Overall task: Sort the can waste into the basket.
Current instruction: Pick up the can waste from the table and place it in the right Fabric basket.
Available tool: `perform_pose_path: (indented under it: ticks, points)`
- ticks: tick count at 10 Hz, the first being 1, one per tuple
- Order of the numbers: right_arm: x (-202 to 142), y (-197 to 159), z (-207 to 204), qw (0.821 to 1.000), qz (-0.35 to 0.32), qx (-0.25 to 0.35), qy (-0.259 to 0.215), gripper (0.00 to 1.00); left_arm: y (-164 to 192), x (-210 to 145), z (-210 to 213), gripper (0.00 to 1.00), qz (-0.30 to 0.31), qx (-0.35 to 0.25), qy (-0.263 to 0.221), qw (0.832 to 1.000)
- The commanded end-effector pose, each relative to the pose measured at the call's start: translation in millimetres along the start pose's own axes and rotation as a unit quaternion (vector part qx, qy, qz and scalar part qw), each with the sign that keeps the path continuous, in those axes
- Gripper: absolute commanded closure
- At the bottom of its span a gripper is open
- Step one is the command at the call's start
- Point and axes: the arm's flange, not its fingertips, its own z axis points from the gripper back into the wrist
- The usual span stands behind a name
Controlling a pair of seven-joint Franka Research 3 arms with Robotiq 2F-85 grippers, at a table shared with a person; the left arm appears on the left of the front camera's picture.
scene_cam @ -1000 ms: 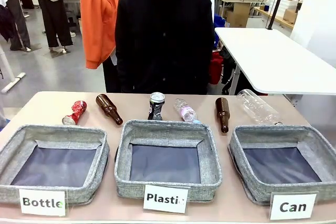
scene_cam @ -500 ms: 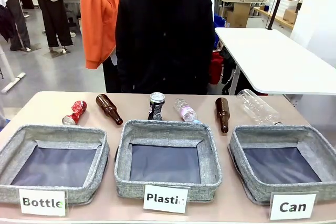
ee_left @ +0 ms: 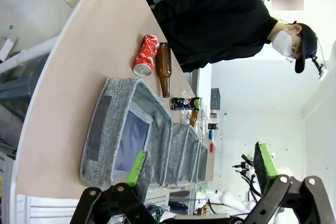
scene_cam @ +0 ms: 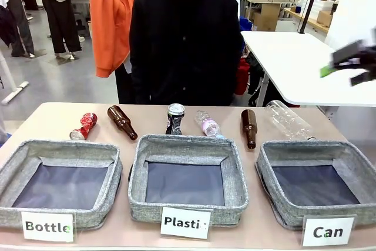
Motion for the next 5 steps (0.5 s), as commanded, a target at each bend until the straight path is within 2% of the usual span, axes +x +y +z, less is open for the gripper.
perform_pose_path:
  ticks: [1, 2, 3, 4, 5]
  points:
    - [14.4, 31.2, -33.8, 0.994, 0.085, -0.043, 0.062, 0.00, -0.8, 0.0, 2.1, 0.00, -0.011, -0.009, 0.000, 1.000]
    - [12.7, 56.2, -45.2, 0.990, 0.123, -0.015, 0.071, 0.00, -0.8, 0.0, 2.1, 0.00, -0.011, -0.009, 0.000, 1.000]
    - [10.4, 60.1, -36.5, 0.985, 0.152, -0.025, 0.075, 0.00, -0.8, 0.0, 2.1, 0.00, -0.011, -0.009, 0.000, 1.000]
    - [3.2, 57.2, -45.4, 0.993, 0.096, -0.030, 0.060, 0.00, -0.8, 0.0, 2.1, 0.00, -0.011, -0.009, 0.000, 1.000]
    - [2.6, 71.0, -54.0, 0.988, 0.130, -0.030, 0.075, 0.00, -0.8, 0.0, 2.1, 0.00, -0.011, -0.009, 0.000, 1.000]
